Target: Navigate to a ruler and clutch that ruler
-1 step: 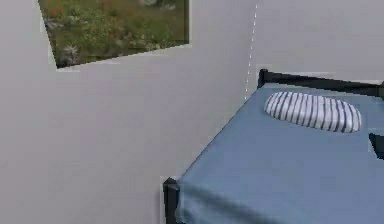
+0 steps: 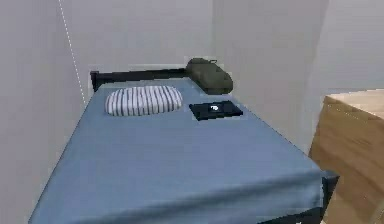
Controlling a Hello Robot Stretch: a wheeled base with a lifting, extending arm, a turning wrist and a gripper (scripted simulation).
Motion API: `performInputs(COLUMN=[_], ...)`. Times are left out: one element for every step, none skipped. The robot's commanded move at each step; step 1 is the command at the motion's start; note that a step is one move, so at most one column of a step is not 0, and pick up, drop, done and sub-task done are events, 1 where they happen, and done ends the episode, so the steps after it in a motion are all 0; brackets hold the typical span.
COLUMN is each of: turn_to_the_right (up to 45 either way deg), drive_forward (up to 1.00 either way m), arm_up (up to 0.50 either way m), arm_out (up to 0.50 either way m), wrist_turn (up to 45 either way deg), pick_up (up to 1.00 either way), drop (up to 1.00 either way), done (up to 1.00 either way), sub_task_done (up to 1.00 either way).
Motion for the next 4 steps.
performInputs(turn_to_the_right=[45.0,30.0,0.0,-45.0], drive_forward=[0.00,0.00,0.90,0.00], arm_up=[0.00,0.00,0.00,0.00], arm_out=[0.00,0.00,0.00,0.00], wrist_turn=[0.0,0.0,0.0,0.0], pick_up=[0.00,0.00,0.00,0.00], drop=[0.00,0.00,0.00,0.00], done=[0.00,0.00,0.00,0.00], sub_task_done=[0.00,0.00,0.00,0.00])
